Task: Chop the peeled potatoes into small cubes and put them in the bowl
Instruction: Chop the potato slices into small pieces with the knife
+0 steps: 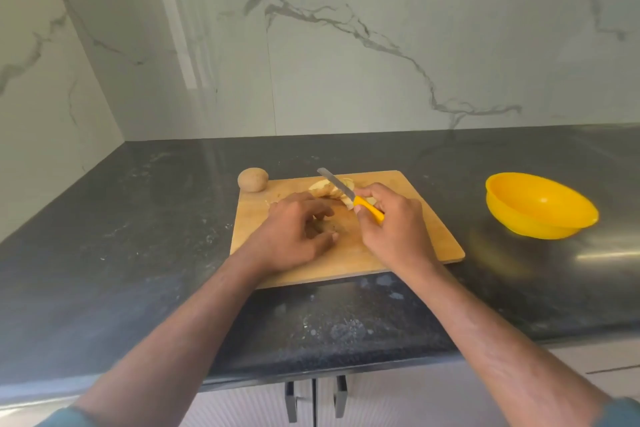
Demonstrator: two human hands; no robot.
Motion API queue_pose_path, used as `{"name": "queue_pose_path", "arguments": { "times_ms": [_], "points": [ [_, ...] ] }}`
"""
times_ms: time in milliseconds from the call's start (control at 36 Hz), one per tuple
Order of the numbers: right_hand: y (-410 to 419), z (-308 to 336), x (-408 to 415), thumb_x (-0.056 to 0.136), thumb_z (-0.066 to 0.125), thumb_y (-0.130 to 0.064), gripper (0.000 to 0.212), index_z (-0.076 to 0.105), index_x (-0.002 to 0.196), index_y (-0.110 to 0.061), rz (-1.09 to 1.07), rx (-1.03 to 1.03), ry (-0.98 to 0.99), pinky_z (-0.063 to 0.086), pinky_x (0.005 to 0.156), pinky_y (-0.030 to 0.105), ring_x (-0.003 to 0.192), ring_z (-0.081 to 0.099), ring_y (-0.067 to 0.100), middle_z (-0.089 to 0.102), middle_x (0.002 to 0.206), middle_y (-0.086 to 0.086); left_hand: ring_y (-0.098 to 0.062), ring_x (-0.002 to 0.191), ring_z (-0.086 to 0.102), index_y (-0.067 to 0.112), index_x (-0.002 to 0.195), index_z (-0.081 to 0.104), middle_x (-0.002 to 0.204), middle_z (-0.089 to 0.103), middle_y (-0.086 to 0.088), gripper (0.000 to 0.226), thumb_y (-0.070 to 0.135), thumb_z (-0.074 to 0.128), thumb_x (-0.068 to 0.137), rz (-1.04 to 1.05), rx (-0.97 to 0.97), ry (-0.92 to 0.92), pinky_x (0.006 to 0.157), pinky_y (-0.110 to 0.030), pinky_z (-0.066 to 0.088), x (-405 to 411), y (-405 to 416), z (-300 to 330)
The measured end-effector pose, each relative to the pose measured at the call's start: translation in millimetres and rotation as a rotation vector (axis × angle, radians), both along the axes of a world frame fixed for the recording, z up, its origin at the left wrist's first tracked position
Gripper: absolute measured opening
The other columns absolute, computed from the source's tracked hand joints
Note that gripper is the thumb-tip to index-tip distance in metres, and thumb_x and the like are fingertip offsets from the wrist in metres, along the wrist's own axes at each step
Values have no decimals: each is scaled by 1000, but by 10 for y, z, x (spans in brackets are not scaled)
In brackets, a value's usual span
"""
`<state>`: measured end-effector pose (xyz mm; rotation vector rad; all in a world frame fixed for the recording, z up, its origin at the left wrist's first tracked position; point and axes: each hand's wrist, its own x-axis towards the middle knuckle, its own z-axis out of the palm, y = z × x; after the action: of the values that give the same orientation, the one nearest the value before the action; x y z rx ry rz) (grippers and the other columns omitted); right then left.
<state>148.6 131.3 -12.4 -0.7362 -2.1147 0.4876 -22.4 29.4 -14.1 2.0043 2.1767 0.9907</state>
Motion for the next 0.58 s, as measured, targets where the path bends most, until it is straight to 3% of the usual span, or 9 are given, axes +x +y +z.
{"name": "queue_pose_path", "arguments": {
  "times_ms": [111,250,417,472,528,583],
  "points": [
    [29,46,-59,89,72,-21,20,72,109,-21,7,20,-9,58,71,36,87,67,20,74,99,-7,-16,88,56,24,106,73,93,62,8,42,52,62,78,48,1,34,83,-50,52,-20,59,28],
    [-4,42,-2,91,69,-26,20,72,111,-23,-19,36,-15,59,73,36,91,71,19,75,102,-8,-14,81,55,22,96,75,80,61,10,37,52,67,77,140,83,-36,80,-45,50,-42,52,34],
    [-99,14,225,93,64,-31,23,72,114,-29,-2,31,-166,58,73,39,92,71,18,76,100,-11,-10,75,61,15,86,76,79,69,6,11,14,65,89,198,186,-133,73,-40,55,-86,-46,43],
    [-125,15,250,94,63,-29,22,70,114,-29,-17,40,-195,57,72,37,89,69,19,75,99,-10,-10,75,60,19,87,77,78,68,9,8,24,71,87,198,142,-135,73,-40,54,-88,-35,44],
    [-162,22,248,95,61,-28,25,68,119,-29,-25,59,-235,56,74,37,90,68,21,74,102,-8,-10,73,59,24,87,76,76,64,12,27,50,72,79,218,71,-105,72,-39,52,-83,-8,32],
    [-203,40,235,96,58,-27,31,66,126,-28,-17,69,-264,56,79,39,95,68,22,74,108,-6,-10,72,59,27,84,76,74,62,13,38,62,67,73,232,28,-63,75,-40,53,-72,21,19]
  ]
}}
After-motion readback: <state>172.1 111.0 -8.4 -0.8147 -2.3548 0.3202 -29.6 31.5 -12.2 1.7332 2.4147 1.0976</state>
